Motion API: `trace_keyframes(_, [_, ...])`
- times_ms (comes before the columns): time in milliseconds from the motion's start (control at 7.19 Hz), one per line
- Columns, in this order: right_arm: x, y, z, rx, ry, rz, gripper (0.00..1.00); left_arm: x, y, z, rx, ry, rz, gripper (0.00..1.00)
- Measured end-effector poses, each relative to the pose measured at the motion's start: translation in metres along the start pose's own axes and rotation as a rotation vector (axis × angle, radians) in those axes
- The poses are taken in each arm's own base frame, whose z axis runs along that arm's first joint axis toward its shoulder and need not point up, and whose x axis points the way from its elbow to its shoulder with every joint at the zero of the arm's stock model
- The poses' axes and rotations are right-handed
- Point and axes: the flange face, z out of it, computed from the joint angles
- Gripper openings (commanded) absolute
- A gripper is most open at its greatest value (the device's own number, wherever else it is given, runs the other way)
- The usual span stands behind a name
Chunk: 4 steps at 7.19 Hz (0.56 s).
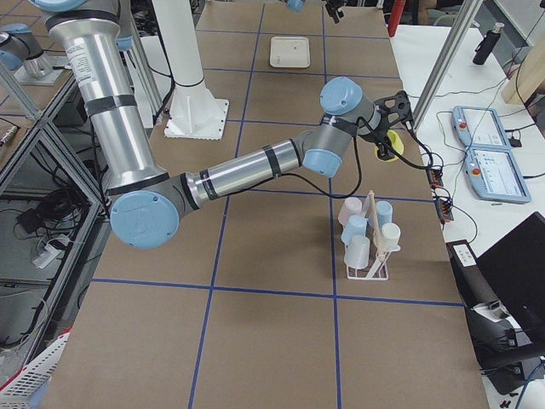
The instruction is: Transfer IKEA cup to right arm and place on rack
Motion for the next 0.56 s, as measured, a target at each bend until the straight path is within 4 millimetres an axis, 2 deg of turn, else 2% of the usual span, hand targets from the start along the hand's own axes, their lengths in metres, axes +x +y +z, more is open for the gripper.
trace_keyframes(278, [0.059,-0.007,0.010,-0.117,0.139,-0.112,0.28,-0.046,-0.060,-0.028,0.015,-0.273,0.312,1.00])
trace_keyframes(417, [0.088,-0.012,0.019,-0.176,0.180,-0.139,0.28,-0.064,-0.076,-0.039,-0.015,-0.370,0.435,1.00])
trace_keyframes(556, [0.113,-0.022,0.033,-0.227,0.204,-0.157,0.28,-0.080,-0.083,-0.046,-0.058,-0.436,0.523,1.00])
